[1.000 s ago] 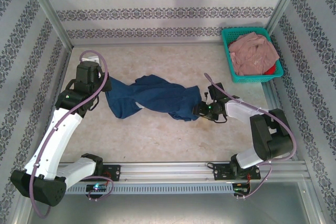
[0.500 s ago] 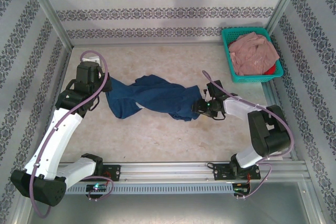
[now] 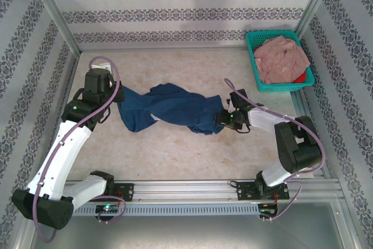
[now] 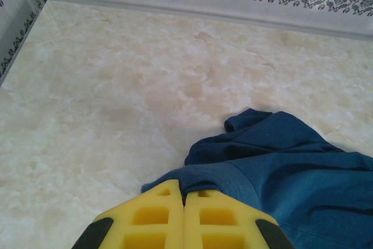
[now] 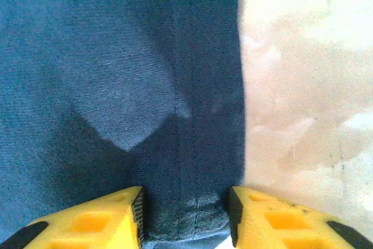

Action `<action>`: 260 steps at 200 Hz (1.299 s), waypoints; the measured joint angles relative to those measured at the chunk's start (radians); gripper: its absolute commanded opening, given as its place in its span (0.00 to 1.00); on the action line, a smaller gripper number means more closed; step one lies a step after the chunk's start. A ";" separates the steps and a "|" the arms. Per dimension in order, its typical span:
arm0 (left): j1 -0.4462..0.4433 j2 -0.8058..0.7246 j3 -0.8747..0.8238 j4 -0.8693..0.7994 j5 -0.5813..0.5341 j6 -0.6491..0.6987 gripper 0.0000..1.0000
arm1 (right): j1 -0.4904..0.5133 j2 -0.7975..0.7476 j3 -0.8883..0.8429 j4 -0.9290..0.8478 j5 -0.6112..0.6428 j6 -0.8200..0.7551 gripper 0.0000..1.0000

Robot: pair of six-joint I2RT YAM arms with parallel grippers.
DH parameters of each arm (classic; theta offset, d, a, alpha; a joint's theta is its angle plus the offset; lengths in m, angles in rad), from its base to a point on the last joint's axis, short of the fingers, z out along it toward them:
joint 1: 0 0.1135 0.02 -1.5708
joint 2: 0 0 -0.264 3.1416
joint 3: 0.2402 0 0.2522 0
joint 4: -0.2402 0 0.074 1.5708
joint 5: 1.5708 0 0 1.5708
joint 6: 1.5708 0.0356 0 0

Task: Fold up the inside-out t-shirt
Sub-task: Flatten out the T-shirt at the center of the table.

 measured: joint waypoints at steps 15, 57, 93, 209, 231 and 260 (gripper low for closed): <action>0.000 -0.003 0.000 0.000 0.000 0.000 0.00 | 0.000 0.000 0.000 0.001 0.003 -0.004 0.19; 0.000 -0.005 0.000 0.000 0.000 0.000 0.00 | -0.001 -0.040 0.001 -0.023 0.018 -0.014 0.10; 0.000 -0.005 0.000 0.000 0.000 -0.004 0.00 | -0.008 -0.151 0.030 -0.092 0.033 -0.039 0.02; 0.175 0.041 0.531 0.023 0.024 -0.057 0.00 | -0.176 -0.453 0.804 -0.268 0.080 -0.183 0.00; 0.175 0.022 0.635 0.007 0.030 -0.017 0.00 | -0.176 -0.526 0.848 -0.304 0.101 -0.222 0.00; 0.175 0.024 0.757 -0.048 0.021 0.041 0.00 | -0.176 -0.595 0.924 -0.358 0.111 -0.251 0.00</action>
